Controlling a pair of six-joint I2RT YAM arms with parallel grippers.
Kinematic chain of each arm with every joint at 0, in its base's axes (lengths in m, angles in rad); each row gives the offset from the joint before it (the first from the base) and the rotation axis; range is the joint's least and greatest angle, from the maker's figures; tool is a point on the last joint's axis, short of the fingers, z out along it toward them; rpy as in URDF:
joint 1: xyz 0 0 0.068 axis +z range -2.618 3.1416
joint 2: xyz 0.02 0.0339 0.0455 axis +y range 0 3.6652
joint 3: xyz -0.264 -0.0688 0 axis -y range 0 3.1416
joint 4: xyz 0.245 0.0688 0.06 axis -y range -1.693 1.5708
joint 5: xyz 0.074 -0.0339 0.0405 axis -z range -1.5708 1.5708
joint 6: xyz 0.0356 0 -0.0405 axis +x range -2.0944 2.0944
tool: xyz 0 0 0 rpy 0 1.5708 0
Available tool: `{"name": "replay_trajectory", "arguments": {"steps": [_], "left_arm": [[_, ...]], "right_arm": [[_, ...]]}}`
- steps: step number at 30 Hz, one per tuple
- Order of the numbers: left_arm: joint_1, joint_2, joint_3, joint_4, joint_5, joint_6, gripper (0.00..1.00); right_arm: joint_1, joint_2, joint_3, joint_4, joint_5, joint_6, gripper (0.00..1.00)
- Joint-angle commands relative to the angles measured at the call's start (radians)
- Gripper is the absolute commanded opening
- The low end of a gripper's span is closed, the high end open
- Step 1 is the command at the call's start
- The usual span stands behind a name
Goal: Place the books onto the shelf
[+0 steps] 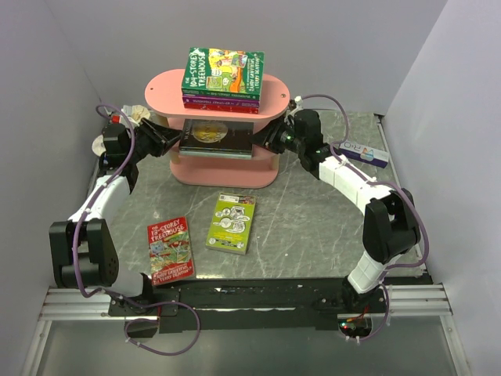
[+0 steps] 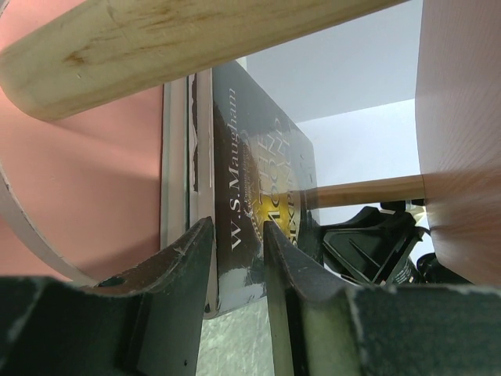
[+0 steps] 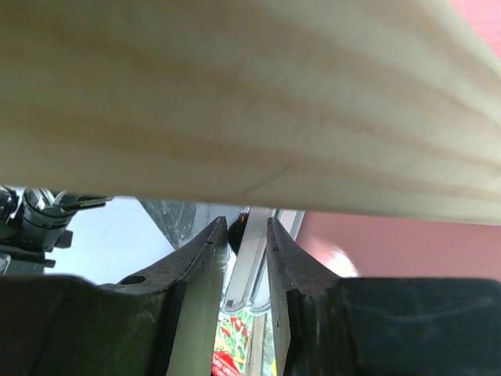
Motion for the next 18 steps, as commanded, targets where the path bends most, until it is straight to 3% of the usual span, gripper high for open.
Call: {"name": "replay_trajectory", "arguments": {"steps": [1,18], "left_arm": [[-0.011,-0.034,0.013,0.034,0.05,0.011,0.38],[0.072,-0.09,0.027,-0.044,0.029,0.018,0.38]], "right_arm": [[0.017,-0.01,0.042,0.02,-0.003,-0.014,0.36],[-0.024,-0.143,-0.028,-0.045,0.029,-0.05,0.39]]}}
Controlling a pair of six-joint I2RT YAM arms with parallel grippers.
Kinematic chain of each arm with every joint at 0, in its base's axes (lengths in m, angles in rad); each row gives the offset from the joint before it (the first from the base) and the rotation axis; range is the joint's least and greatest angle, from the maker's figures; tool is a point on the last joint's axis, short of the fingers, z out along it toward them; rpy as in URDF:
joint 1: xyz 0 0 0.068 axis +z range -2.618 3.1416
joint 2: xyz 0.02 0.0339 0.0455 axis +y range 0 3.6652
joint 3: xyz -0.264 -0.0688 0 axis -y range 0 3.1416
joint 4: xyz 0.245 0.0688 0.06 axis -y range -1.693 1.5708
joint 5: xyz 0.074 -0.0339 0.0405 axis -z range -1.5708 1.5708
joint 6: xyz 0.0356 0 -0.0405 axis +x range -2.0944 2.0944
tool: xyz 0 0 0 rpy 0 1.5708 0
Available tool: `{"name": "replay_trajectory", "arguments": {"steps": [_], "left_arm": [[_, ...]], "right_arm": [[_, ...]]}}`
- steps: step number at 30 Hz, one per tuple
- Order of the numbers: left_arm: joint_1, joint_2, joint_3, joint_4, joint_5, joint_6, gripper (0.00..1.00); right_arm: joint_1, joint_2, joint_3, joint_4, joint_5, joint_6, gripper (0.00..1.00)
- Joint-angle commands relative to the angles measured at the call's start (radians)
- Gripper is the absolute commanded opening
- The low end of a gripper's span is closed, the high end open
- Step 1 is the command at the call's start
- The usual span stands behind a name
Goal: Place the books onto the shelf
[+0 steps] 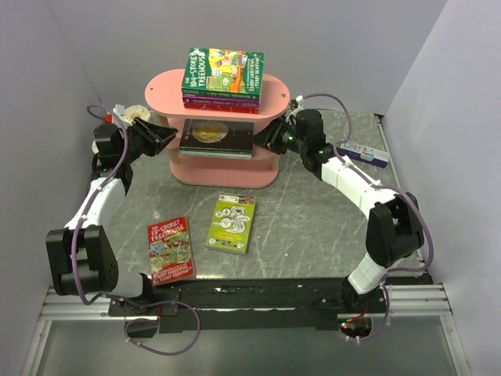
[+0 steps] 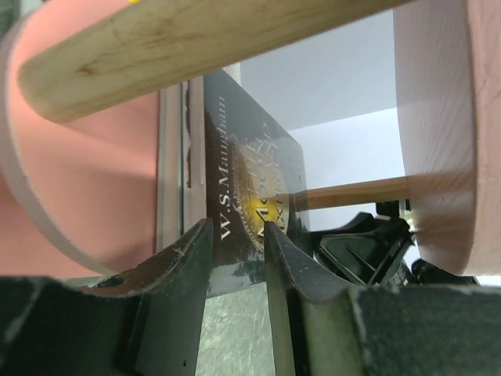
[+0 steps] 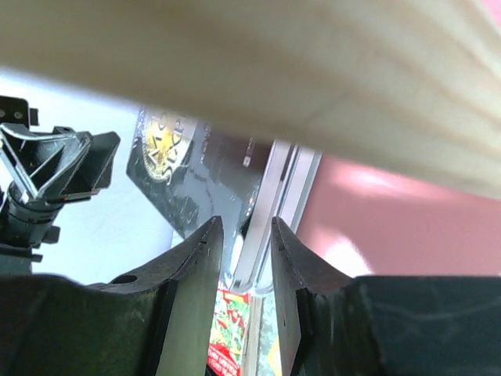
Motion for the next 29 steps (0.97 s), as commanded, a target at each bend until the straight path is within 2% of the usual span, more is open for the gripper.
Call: {"name": "replay_trajectory", "arguments": {"steps": [1,3,4,5,6,8,9,10,11,12,13,15,17,18,20,21,22,23,29], "left_arm": [[0.037,-0.072,0.022,-0.056,-0.003,0.022,0.38],[0.046,-0.112,0.021,-0.115,-0.102,0.058,0.4],[0.046,-0.164,0.025,-0.221,-0.153,0.08,0.41],[0.048,-0.192,0.028,-0.261,-0.278,0.097,0.44],[0.041,-0.219,0.03,-0.334,-0.344,0.117,0.46],[0.029,-0.31,0.012,-0.448,-0.453,0.137,0.55],[0.002,-0.34,-0.011,-0.484,-0.56,0.155,0.59],[-0.017,-0.4,-0.028,-0.513,-0.618,0.164,0.66],[-0.037,-0.429,-0.045,-0.574,-0.662,0.171,0.91],[-0.063,-0.454,-0.08,-0.599,-0.72,0.171,0.96],[-0.069,-0.498,-0.096,-0.628,-0.729,0.175,0.96],[-0.081,-0.56,-0.129,-0.712,-0.75,0.201,0.96],[-0.084,-0.601,-0.154,-0.76,-0.764,0.214,0.96],[-0.083,-0.645,-0.177,-0.803,-0.771,0.217,0.96],[-0.084,-0.696,-0.202,-0.824,-0.775,0.218,0.96],[-0.086,-0.744,-0.232,-0.825,-0.769,0.233,0.96],[-0.084,-0.759,-0.245,-0.829,-0.767,0.234,0.96],[-0.084,-0.773,-0.258,-0.831,-0.767,0.226,0.96],[-0.097,-0.779,-0.281,-0.814,-0.695,0.201,0.96]], "right_arm": [[-0.017,-0.134,-0.042,-0.003,0.033,-0.028,0.39],[-0.016,-0.221,-0.116,-0.003,0.062,-0.048,0.4],[-0.013,-0.25,-0.175,-0.01,0.082,-0.054,0.4],[-0.01,-0.283,-0.206,-0.019,0.099,-0.063,0.4],[0.007,-0.351,-0.241,-0.026,0.119,-0.087,0.4],[0.035,-0.428,-0.353,-0.048,0.212,-0.126,0.4],[0.07,-0.502,-0.392,-0.049,0.259,-0.15,0.4],[0.082,-0.536,-0.467,-0.079,0.289,-0.155,0.4],[0.105,-0.568,-0.504,-0.088,0.355,-0.161,0.4],[0.127,-0.631,-0.535,-0.105,0.406,-0.19,0.41],[0.191,-0.654,-0.58,-0.122,0.465,-0.207,0.41],[0.242,-0.694,-0.611,-0.197,0.643,-0.247,0.43],[0.291,-0.705,-0.636,-0.261,0.74,-0.232,0.45],[0.302,-0.714,-0.644,-0.31,0.818,-0.217,0.51],[0.31,-0.722,-0.664,-0.372,0.874,-0.171,0.61],[0.31,-0.732,-0.671,-0.392,0.911,-0.113,0.89],[0.31,-0.737,-0.691,-0.424,0.926,-0.077,0.98],[0.308,-0.742,-0.699,-0.432,0.928,-0.036,0.99],[0.31,-0.742,-0.711,-0.449,0.866,-0.092,0.99]]}}
